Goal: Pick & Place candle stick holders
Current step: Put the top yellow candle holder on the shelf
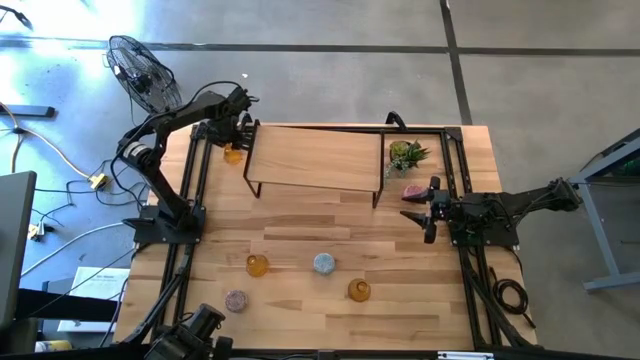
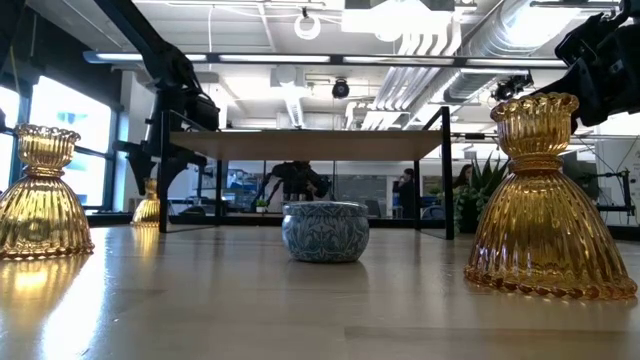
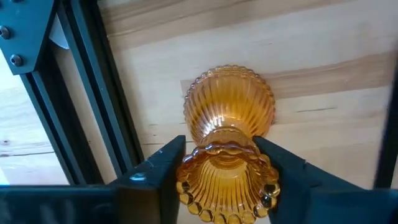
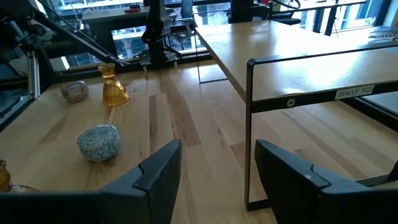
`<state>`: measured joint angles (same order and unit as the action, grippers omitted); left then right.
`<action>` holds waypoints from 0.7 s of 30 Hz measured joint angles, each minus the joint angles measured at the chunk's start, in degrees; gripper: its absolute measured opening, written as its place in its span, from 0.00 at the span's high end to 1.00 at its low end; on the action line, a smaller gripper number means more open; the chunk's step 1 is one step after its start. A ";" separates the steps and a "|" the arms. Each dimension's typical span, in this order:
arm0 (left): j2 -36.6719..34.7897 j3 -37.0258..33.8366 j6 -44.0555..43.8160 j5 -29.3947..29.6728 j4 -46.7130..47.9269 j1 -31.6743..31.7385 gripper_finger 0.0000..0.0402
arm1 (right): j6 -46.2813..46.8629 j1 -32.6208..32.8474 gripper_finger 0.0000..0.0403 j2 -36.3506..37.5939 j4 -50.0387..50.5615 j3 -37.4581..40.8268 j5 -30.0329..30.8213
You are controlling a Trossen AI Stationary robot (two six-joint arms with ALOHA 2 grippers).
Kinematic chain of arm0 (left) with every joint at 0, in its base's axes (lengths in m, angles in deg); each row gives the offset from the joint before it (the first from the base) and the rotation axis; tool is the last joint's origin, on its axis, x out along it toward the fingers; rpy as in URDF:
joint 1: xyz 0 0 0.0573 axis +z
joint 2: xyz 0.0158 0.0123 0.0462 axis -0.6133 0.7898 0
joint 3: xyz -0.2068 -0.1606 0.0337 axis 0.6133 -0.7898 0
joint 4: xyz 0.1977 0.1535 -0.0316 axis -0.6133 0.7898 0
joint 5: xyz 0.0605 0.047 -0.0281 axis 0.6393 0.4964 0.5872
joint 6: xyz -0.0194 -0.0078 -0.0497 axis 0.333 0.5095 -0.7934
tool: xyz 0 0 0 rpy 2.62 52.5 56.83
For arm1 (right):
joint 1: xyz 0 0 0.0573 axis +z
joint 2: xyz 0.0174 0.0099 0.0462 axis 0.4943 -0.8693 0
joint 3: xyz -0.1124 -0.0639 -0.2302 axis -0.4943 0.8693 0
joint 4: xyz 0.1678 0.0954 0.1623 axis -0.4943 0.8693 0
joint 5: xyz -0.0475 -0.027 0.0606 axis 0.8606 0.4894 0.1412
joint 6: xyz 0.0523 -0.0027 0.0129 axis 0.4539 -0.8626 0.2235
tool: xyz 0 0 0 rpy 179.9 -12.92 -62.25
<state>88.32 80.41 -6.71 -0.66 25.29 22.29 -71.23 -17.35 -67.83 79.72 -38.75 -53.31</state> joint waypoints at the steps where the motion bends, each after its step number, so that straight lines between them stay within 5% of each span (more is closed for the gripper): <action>1: 0.00 0.04 0.02 0.02 -0.02 0.00 0.61 | 0.01 0.00 0.50 0.00 0.00 0.00 -0.01; 21: 0.20 5.81 1.22 -2.23 10.52 0.00 0.61 | 0.15 0.00 0.50 0.00 0.00 0.00 -0.05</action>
<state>88.52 86.22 -5.49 -2.88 35.81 22.29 -71.08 -17.35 -67.83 79.72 -38.75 -53.36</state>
